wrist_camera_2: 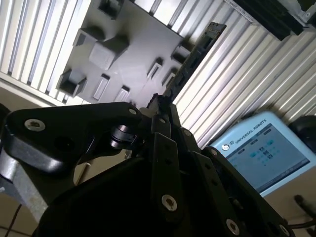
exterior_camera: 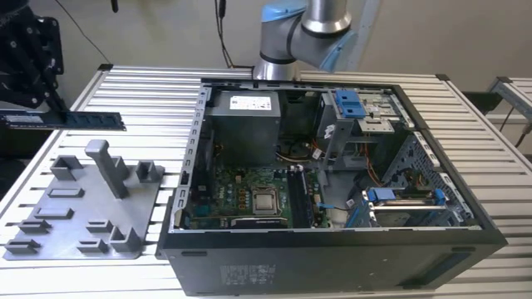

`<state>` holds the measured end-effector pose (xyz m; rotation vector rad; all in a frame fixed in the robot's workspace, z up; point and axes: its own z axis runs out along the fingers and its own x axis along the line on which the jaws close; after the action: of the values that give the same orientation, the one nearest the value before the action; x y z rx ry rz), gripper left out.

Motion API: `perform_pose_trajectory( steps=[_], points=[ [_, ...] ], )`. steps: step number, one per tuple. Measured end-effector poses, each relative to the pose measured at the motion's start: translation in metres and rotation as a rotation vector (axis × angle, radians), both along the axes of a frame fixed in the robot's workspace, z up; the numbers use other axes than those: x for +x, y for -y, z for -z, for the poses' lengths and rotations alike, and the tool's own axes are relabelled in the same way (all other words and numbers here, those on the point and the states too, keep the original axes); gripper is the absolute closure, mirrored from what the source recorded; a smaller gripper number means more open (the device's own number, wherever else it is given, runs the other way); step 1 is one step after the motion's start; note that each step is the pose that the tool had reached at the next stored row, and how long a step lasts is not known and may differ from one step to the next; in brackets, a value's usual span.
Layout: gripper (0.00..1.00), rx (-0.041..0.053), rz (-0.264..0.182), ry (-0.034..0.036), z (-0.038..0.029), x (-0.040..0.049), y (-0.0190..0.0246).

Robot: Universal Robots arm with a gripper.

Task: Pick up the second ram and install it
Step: 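Pick up the second ram and move it above second insertion slot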

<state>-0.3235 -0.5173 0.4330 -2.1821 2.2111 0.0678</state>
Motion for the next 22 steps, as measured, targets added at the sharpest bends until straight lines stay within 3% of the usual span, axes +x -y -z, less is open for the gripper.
perform_pose_trajectory(
  steps=[22],
  points=[
    [0.86, -0.0001, 0.000, -0.0173, 0.0007, 0.0987, 0.0000]
  ],
)
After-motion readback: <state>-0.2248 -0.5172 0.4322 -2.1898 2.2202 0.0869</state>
